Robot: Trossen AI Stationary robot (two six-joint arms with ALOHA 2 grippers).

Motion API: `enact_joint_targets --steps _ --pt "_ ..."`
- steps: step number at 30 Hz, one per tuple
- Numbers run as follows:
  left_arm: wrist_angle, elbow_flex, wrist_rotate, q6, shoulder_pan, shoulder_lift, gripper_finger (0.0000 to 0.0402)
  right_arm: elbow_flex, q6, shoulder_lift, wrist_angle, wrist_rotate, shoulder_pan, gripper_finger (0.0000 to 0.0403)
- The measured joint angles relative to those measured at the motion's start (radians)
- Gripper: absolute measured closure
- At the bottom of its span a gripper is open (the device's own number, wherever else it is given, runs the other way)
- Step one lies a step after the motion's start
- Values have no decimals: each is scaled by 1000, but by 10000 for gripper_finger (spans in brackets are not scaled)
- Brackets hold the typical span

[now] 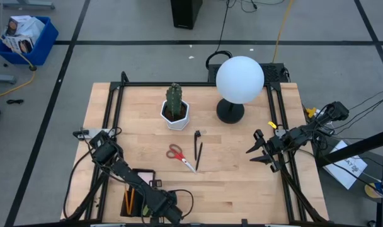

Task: Pick and place office supplies into organizer
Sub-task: Put the bottom binder clip in the desk organizer

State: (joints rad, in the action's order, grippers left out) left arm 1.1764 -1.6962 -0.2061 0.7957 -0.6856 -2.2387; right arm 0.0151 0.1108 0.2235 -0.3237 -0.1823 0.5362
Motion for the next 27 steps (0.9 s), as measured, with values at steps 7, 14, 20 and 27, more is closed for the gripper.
enact_joint_targets --steps 7,14,20,27 --pt "6 4 23 8 2 22 249 0 0 0 0 0 0 250" --pt "18 4 43 26 3 83 260 0 0 0 0 0 0 250" --pt "55 3 34 72 1 161 248 0 0 0 0 0 0 250" --pt "153 2 -53 135 -28 199 257 0 0 0 0 0 0 250"
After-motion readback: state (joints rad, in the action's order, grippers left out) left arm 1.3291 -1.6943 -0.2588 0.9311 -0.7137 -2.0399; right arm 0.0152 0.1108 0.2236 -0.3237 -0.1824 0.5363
